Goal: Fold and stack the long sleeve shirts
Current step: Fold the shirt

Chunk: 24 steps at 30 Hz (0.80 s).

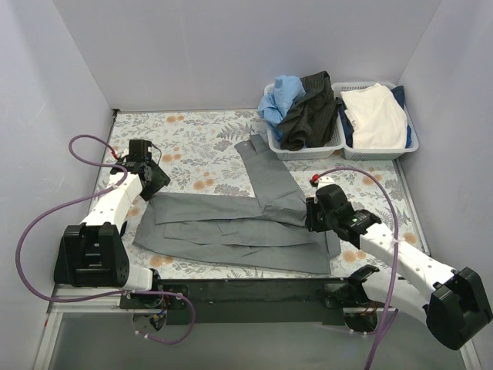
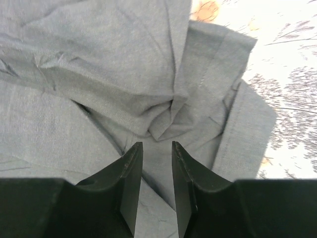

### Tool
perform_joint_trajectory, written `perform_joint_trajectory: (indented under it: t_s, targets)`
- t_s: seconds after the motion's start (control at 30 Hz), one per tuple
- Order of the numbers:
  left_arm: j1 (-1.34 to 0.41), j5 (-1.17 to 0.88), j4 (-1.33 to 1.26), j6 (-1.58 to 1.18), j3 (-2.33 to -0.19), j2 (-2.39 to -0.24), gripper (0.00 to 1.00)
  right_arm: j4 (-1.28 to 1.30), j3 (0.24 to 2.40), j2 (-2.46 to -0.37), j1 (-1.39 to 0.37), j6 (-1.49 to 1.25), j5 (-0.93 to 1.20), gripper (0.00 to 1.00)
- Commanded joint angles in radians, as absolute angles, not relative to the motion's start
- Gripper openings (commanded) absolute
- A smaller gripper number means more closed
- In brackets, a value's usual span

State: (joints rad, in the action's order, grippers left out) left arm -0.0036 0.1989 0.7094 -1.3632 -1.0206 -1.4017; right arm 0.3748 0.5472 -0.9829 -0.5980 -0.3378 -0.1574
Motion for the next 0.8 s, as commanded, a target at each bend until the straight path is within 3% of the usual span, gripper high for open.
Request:
perform_joint_trajectory:
  t_s: [0.0, 0.17, 0.3, 0.5, 0.63, 0.77]
  targets:
    - [-0.002, 0.031, 0.643, -1.342, -0.991, -1.405, 0.50, 0.391, 0.627, -0.934, -0.603, -0.344, -0.289, 0.39]
    - [-0.002, 0.002, 0.623, -1.333, -0.970, -1.462, 0.49, 0.292, 0.705, -1.087, -0.600, -0.284, -0.307, 0.43]
    - [-0.002, 0.006, 0.655, -1.338, -0.937, -1.528, 0.48, 0.227, 0.790, -1.312, -0.600, -0.290, -0.220, 0.44]
    - [-0.002, -0.041, 0.632, -1.310, -0.942, -1.505, 0.49, 0.144, 0.862, -1.477, -0.601, -0.284, -0.108, 0.43]
    - [-0.002, -0.138, 0.604, -1.264, -1.015, -1.509, 0.55, 0.185, 0.884, -1.546, -0.621, -0.227, 0.084, 0.34]
    - [-0.029, -0.153, 0.601, -1.258, -1.087, -1.564, 0.57, 0.221, 0.828, -1.528, -0.699, -0.199, 0.155, 0.33]
